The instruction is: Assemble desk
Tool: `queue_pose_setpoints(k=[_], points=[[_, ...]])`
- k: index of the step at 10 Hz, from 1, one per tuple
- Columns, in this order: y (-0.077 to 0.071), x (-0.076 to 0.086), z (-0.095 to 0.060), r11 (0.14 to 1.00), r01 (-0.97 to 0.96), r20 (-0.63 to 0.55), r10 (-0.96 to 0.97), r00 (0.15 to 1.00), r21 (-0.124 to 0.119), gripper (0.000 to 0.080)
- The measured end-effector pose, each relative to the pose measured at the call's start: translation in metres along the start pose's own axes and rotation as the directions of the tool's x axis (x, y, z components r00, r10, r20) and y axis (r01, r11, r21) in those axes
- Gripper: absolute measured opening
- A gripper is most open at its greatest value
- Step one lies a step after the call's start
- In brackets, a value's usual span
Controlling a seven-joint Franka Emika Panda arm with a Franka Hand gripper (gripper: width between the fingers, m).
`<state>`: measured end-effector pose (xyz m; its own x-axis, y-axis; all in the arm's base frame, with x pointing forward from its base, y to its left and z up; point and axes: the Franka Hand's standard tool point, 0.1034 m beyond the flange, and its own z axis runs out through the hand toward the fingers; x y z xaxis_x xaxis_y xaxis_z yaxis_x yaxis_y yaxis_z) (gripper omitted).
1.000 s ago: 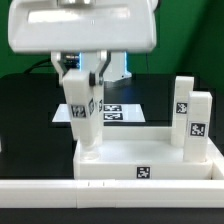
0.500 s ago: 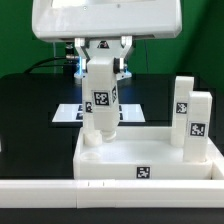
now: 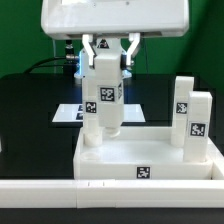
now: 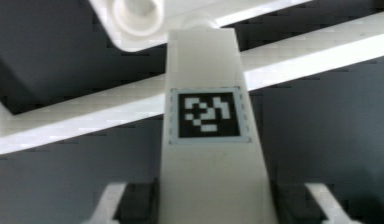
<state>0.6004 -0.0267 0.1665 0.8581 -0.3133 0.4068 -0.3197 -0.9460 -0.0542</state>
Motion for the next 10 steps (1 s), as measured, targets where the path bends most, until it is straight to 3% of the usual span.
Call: queue_pose_setpoints(k=[4,8,10], points=[[0.024,-0.012,0.009,0.999,0.015,-0.027,-0.016,1.0,-0.028,0.029],[0.022,-0.026,0.018,0.999,0.033,-0.02,-0.034,0.999,-0.04,0.029],[0.019,-0.022,0.023,0.998,0.041,-0.024,-0.043,0.999,-0.045,0.029]])
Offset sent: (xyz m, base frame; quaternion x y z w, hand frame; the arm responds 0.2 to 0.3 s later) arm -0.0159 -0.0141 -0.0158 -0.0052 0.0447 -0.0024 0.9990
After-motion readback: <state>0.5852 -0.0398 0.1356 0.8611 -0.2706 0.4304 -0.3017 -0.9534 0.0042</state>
